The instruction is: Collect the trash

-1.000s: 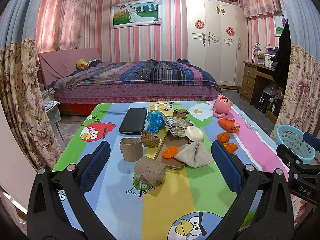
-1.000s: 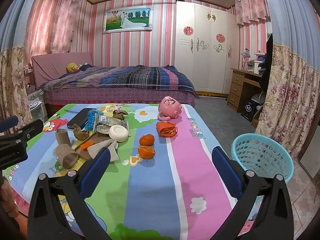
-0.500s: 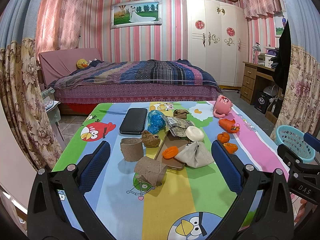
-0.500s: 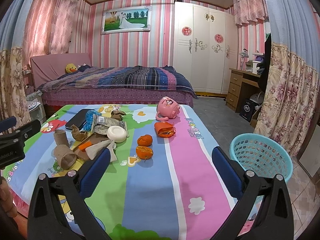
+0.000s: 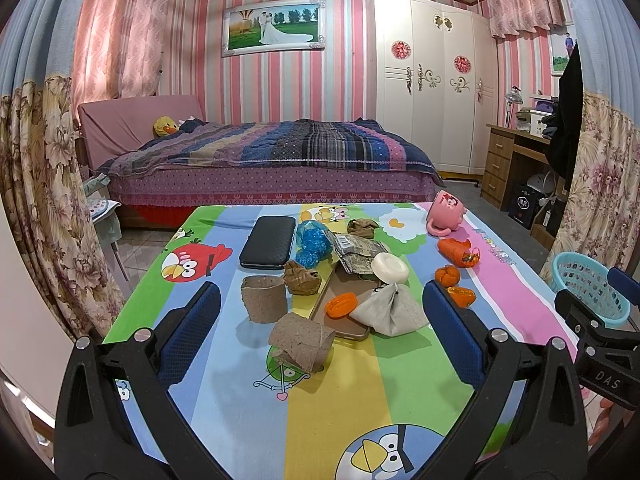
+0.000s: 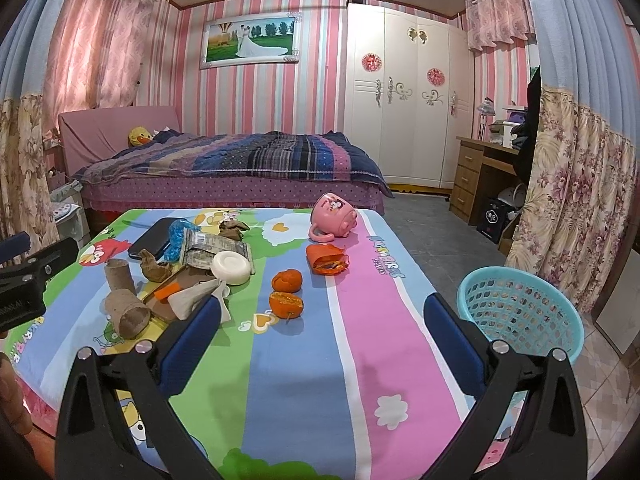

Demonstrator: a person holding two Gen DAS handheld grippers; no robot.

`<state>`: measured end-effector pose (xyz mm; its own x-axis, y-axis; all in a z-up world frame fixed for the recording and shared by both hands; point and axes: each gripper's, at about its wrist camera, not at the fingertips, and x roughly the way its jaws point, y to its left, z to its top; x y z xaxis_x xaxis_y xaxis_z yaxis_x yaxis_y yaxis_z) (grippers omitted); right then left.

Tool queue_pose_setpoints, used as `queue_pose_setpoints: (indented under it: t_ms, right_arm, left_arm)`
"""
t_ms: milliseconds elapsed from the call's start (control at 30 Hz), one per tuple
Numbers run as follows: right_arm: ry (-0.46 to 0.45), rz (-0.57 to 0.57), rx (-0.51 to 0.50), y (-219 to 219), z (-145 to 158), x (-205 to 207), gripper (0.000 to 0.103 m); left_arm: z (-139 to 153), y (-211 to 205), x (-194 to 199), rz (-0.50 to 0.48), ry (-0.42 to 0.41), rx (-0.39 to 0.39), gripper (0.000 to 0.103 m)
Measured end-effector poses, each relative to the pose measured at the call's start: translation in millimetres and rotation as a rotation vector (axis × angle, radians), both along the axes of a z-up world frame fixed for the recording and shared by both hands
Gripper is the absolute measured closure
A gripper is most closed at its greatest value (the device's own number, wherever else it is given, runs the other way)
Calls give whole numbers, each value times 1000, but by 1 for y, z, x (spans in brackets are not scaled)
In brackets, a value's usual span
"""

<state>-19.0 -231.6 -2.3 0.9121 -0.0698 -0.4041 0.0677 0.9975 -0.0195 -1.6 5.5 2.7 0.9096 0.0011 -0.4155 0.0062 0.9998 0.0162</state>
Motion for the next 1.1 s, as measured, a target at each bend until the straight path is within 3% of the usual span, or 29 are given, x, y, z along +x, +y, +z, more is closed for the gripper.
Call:
queue_pose_setpoints:
  t_ms: [1100]
  right_arm:
    - [-1,-10,10,3,0,-2,4]
  left_arm:
    - [2,-1,2,5,-1,9,5]
